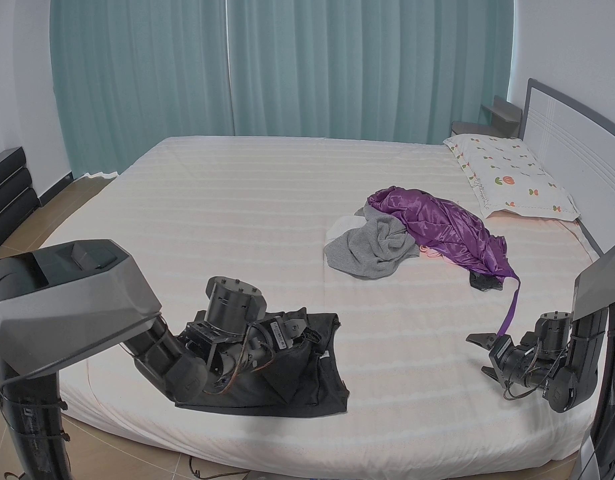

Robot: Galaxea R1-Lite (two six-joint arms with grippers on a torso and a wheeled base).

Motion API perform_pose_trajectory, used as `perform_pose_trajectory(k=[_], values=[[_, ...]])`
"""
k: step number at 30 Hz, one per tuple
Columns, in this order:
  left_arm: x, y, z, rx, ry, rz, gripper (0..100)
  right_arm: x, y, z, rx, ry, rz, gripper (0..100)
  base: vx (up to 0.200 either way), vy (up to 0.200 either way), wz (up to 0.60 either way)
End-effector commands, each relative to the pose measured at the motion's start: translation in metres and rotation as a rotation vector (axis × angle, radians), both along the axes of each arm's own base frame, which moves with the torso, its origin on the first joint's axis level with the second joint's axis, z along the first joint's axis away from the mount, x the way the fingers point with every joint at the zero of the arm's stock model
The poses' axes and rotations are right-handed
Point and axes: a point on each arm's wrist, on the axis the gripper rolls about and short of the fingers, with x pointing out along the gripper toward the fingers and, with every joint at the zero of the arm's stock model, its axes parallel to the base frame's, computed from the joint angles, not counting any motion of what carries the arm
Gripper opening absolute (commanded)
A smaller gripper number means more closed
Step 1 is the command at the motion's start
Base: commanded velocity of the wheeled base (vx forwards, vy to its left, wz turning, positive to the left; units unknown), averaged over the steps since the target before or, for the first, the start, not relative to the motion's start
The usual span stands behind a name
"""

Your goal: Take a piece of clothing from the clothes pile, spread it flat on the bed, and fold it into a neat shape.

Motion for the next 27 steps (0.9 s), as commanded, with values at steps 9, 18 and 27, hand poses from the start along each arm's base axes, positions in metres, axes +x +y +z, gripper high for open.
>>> perform_pose_trajectory(k=[9,18,27], values=[[-0.024,0.054,-0.012,-0.145,0.073,0.164,100,0.0,0.0,0.0,0.001,-0.001,0.001,100,-0.022,0.0,0.0],[-0.018,0.074,-0.012,-0.234,0.1,0.224,100,0.0,0.0,0.0,0.002,-0.001,0.002,100,-0.111,0.0,0.0],[-0.013,0.081,-0.009,-0.279,0.1,0.265,100,0.0,0.0,0.0,0.001,0.001,0.001,100,0.0,0.0,0.0]])
